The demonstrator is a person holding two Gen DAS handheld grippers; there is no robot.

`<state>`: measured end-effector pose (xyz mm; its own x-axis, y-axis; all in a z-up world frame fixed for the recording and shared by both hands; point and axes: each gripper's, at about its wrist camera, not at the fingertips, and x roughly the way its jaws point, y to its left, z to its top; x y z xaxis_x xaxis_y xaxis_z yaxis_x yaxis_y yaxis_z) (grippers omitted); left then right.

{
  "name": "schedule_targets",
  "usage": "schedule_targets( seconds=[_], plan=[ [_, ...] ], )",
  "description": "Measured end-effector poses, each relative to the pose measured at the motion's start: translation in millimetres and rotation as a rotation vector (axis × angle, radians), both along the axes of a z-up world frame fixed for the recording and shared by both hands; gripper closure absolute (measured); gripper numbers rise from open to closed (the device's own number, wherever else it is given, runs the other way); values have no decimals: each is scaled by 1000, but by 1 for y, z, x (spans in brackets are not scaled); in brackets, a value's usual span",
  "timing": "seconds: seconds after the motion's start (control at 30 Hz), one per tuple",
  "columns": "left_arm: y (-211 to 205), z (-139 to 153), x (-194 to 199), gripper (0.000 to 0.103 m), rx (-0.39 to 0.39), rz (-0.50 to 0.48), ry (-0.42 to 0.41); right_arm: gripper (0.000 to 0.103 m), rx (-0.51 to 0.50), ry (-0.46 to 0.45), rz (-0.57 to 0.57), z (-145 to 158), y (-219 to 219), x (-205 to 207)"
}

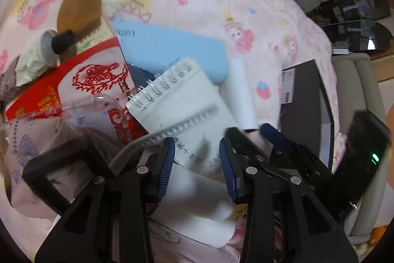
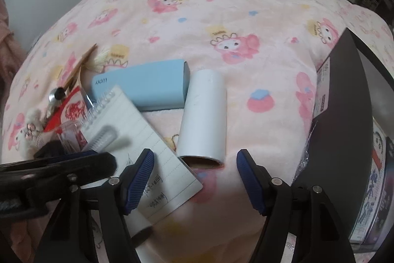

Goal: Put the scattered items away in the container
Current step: 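Grasp the white spiral notepad with the left gripper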

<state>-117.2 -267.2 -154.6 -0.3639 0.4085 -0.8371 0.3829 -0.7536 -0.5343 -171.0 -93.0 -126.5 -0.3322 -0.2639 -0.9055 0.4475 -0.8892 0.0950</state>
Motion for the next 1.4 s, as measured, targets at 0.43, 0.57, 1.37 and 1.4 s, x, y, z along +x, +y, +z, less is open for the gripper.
schedule_targets(
  seconds=[0.43, 0.57, 1.37, 1.4],
  plan=[
    [-36, 10, 32, 71, -68, 292, 41, 43, 5, -29, 88, -1, -11, 0],
    [-35, 4, 24, 64, -39, 271, 17, 41, -49, 47, 118, 18, -15, -2],
    [-32, -7, 15, 69, 22, 316, -6, 39, -45, -28, 327, -13, -59, -32],
    [-33, -9, 14, 69, 37, 316, -4, 42, -62, -42, 332, -13, -58, -32]
  ],
)
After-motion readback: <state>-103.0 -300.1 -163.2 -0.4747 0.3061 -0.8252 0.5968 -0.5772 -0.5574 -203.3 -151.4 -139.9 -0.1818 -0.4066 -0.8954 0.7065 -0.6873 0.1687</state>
